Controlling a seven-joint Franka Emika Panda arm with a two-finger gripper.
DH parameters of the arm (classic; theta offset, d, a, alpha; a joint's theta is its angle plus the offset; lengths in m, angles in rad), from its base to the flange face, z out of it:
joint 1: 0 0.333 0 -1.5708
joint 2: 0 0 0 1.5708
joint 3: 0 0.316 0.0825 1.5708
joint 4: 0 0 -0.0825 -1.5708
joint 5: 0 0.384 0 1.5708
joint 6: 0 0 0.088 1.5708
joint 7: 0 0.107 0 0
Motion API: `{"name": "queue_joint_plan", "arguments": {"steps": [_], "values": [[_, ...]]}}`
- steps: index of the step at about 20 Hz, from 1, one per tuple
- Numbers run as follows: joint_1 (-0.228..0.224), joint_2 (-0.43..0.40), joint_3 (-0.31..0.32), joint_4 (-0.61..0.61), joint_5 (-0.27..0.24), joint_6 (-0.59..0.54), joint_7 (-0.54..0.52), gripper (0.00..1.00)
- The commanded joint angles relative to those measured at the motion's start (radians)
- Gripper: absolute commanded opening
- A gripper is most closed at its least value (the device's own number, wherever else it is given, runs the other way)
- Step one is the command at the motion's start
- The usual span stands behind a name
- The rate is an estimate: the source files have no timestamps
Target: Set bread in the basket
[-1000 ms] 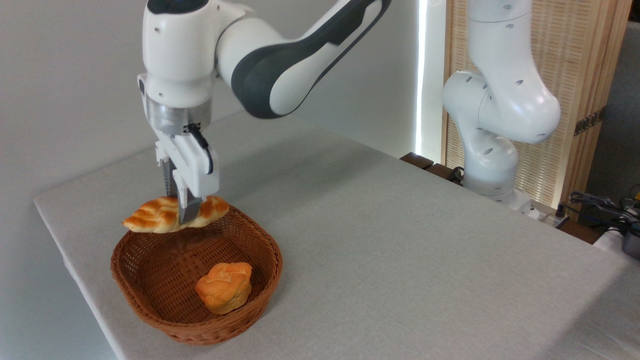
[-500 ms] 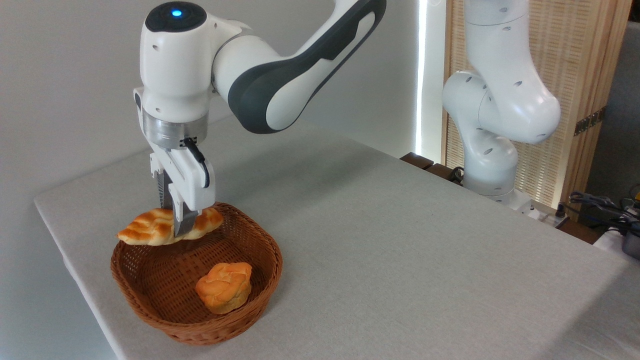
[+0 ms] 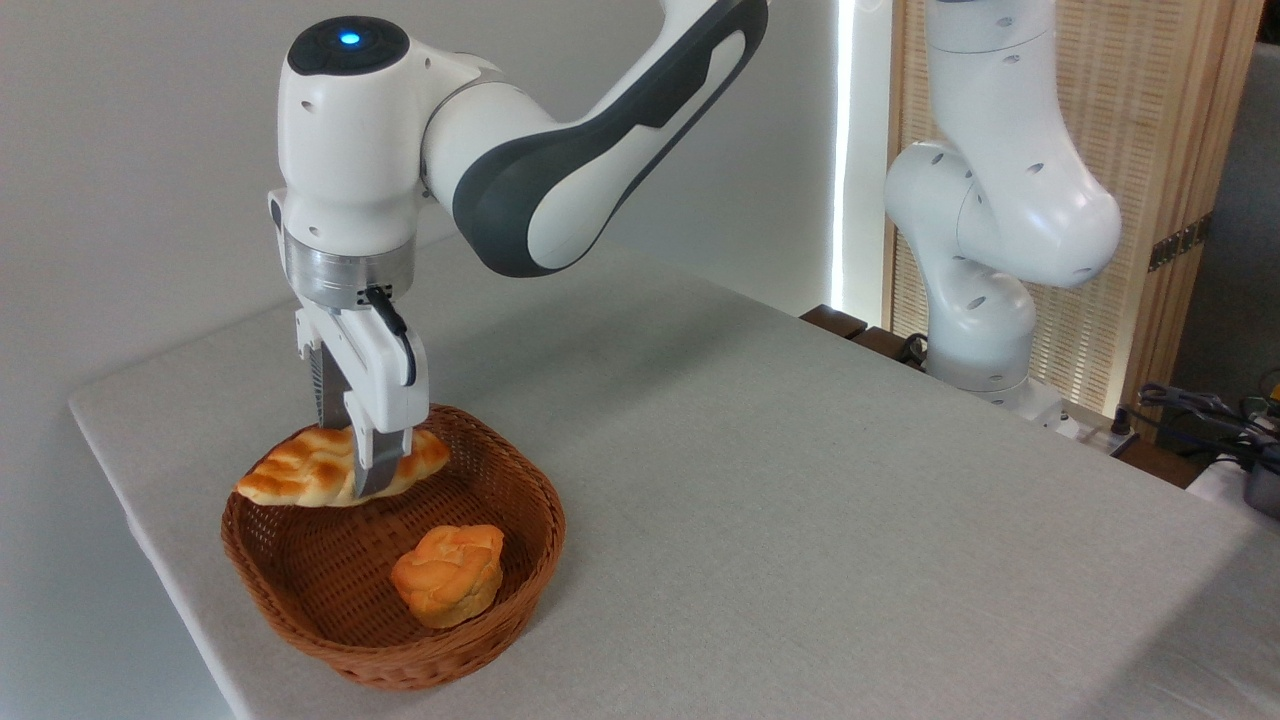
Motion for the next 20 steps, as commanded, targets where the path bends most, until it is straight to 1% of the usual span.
{"name": "queue_joint_plan", "arguments": {"steps": [1, 5, 7, 10, 12, 13, 14, 15, 16, 17, 18, 19, 20], "values": [[0.001, 0.005, 0.002, 0.013, 0.015, 0.007, 0.007, 1.0], [0.003, 0.001, 0.002, 0.015, 0.018, 0.007, 0.008, 1.0], [0.004, -0.008, 0.002, 0.021, 0.015, 0.006, -0.008, 1.0], [0.012, -0.048, 0.003, 0.021, 0.015, -0.027, -0.028, 1.0], [0.026, -0.088, 0.011, 0.025, 0.018, -0.103, -0.036, 1.0], [0.048, -0.112, 0.012, 0.042, 0.018, -0.175, -0.035, 1.0], [0.061, -0.122, 0.011, 0.054, 0.02, -0.218, -0.035, 1.0], [0.081, -0.135, 0.012, 0.091, 0.023, -0.31, -0.033, 1.0], [0.088, -0.137, 0.012, 0.114, 0.03, -0.356, -0.031, 1.0], [0.099, -0.139, 0.012, 0.161, 0.073, -0.435, -0.031, 1.0], [0.101, -0.139, 0.012, 0.183, 0.102, -0.47, -0.03, 1.0], [0.101, -0.139, 0.011, 0.205, 0.162, -0.516, -0.03, 1.0], [0.101, -0.14, 0.011, 0.208, 0.188, -0.528, -0.03, 1.0]]}}
